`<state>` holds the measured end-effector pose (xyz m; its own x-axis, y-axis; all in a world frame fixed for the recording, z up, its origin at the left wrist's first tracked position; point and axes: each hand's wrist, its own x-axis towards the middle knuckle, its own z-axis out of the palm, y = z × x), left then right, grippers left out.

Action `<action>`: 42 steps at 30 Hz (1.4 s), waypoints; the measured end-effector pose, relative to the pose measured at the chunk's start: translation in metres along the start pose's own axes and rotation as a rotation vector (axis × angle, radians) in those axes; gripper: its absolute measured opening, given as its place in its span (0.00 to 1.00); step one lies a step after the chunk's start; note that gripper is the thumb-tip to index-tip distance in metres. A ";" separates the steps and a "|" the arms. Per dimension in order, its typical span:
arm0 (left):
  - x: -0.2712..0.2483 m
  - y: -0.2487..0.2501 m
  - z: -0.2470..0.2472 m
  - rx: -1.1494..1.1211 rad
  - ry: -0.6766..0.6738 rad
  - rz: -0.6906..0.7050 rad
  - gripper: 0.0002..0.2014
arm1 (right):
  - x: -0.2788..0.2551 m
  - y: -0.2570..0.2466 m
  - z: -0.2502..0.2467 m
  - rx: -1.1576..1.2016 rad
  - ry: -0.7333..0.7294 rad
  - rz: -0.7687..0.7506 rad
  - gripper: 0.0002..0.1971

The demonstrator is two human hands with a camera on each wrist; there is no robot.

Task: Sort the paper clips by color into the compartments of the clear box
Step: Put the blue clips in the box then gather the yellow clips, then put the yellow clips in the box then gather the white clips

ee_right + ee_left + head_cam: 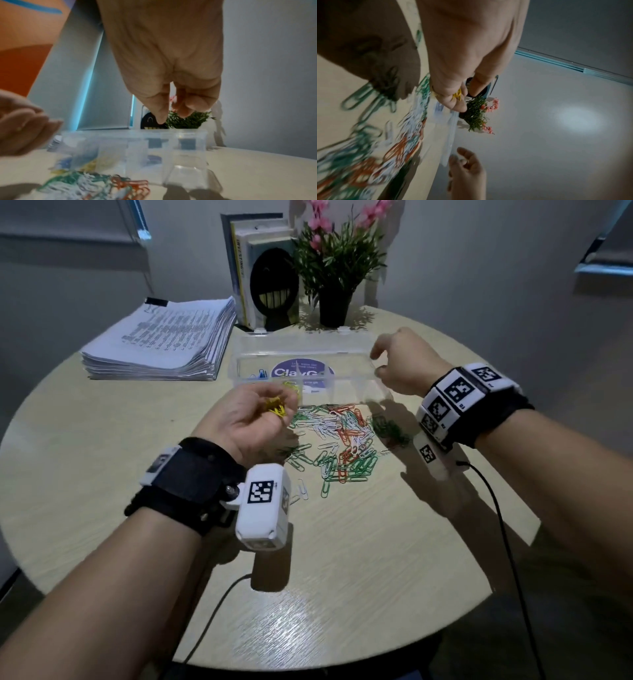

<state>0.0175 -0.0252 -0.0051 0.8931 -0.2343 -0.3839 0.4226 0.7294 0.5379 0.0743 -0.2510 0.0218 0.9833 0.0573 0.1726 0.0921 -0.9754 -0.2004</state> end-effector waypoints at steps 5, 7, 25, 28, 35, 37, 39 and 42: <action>0.008 0.037 0.017 0.151 0.071 0.093 0.12 | 0.009 0.013 0.017 -0.015 -0.048 0.021 0.13; 0.018 0.048 0.024 0.216 0.126 0.120 0.12 | 0.010 0.013 0.020 -0.022 -0.063 0.017 0.09; 0.074 0.059 0.057 1.133 0.368 -0.016 0.22 | 0.014 0.015 0.018 -0.109 -0.054 -0.008 0.11; 0.069 0.057 0.056 1.109 0.295 -0.042 0.26 | 0.012 0.012 0.015 -0.117 -0.068 -0.001 0.10; 0.038 0.059 0.051 0.874 0.131 0.068 0.22 | -0.010 -0.010 0.011 -0.090 -0.052 -0.033 0.10; 0.029 0.060 0.045 0.840 0.132 0.087 0.19 | -0.017 -0.024 0.013 -0.035 -0.157 -0.106 0.08; 0.019 0.058 0.039 0.807 0.128 0.092 0.13 | -0.023 -0.040 0.017 -0.028 -0.260 -0.209 0.09; 0.011 0.055 0.028 0.779 0.116 0.094 0.11 | -0.026 -0.059 0.028 -0.077 -0.368 -0.310 0.10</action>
<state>0.0549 -0.0057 0.0414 0.9266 -0.0945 -0.3639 0.3710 0.0730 0.9258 0.0479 -0.1895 0.0021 0.9031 0.4052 -0.1424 0.3907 -0.9128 -0.1191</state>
